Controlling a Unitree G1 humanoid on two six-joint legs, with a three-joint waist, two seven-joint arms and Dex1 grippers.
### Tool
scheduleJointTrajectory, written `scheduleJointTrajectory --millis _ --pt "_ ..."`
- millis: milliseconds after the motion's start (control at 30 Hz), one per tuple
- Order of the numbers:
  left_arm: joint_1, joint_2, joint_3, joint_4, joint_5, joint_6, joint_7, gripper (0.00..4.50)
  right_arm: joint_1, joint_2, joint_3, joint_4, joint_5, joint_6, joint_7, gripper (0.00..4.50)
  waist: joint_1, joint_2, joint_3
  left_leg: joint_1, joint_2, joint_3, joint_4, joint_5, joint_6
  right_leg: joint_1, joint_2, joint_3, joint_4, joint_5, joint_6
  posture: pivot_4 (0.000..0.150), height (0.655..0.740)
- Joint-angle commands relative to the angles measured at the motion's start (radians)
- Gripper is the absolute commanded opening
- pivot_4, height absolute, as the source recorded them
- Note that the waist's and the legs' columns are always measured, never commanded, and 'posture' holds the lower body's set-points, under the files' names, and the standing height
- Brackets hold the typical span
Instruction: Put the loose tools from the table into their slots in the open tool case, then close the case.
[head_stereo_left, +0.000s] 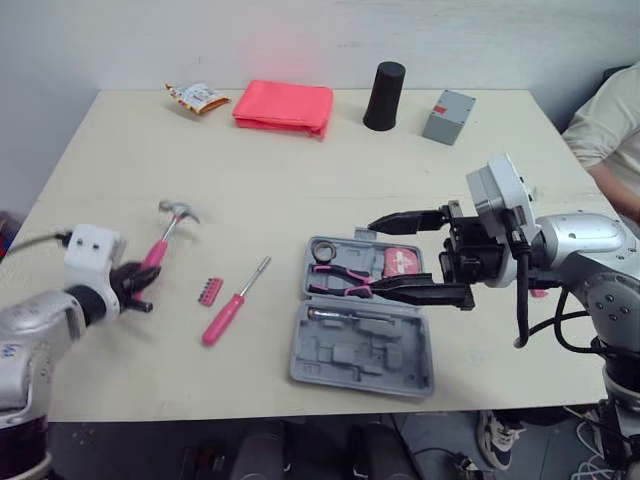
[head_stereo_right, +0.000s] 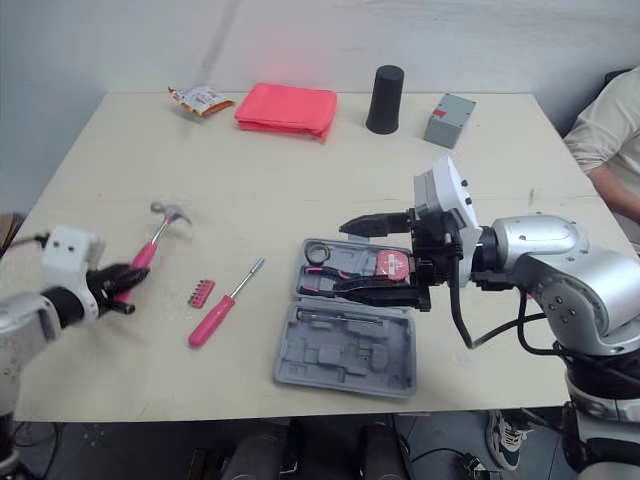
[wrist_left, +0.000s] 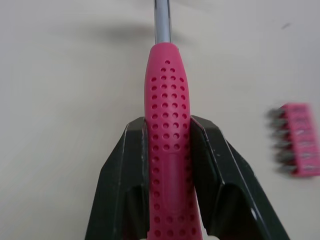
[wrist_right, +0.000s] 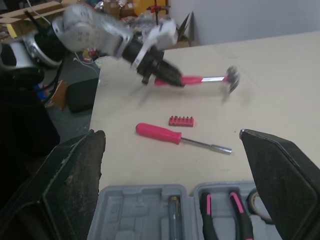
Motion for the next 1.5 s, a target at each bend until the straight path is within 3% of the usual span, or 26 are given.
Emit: scheduleJointTrajectory --millis 33,333,500,767,933,1500 --pt "-0.089 0.051 -0.079 -0.068 -0.042 -0.075 -0.117 0.51 0.031 -0.040 -0.046 -0.015 -0.012 -0.020 0.016 4.50 0.000 0.000 0.000 0.000 0.000 0.000 0.000 0.000 0.000 0.001 0.000 0.000 -0.001 0.000 0.000 0.150 0.7361" --pt "-0.351 0.119 -0.405 -0.107 -0.147 -0.172 -0.511 0.51 0.197 -0.216 -0.140 -0.047 -0.003 0.026 0.094 4.50 -0.002 0.001 0.001 0.000 0.001 0.003 -0.002 0.000 0.000 0.001 0.003 0.000 -0.004 0.000 0.000 0.150 0.7361" --pt "-0.479 0.107 -0.614 -0.142 -0.178 -0.055 -0.619 0.51 0.380 -0.290 -0.236 -0.082 -0.015 0.025 0.126 4.50 0.002 0.001 0.001 0.000 0.001 0.004 0.001 0.001 0.003 0.003 0.004 0.001 -0.005 0.000 0.001 0.150 0.7361" --pt "-0.635 0.009 -0.924 -0.078 0.037 -0.003 -0.551 0.51 0.497 -0.293 -0.321 -0.140 0.024 0.058 0.093 4.50 0.004 0.001 0.001 0.001 0.002 0.003 0.003 0.003 0.004 0.004 0.005 0.002 -0.004 0.001 0.002 0.150 0.7361" --pt "-0.646 -0.080 -0.988 -0.073 0.079 -0.010 -0.531 0.51 0.548 -0.284 -0.355 -0.162 0.045 0.075 0.071 4.50 0.010 0.001 0.001 0.000 0.002 0.002 0.004 0.003 0.004 0.003 0.006 0.002 -0.004 0.001 0.002 0.150 0.7361" --pt "-0.658 -0.180 -1.123 0.014 0.242 -0.106 -0.564 0.51 0.601 -0.277 -0.383 -0.190 0.075 0.072 0.016 4.50 0.028 0.001 0.001 -0.001 0.002 0.000 0.013 0.001 0.006 0.006 0.005 0.001 -0.002 0.001 0.002 0.150 0.7361"
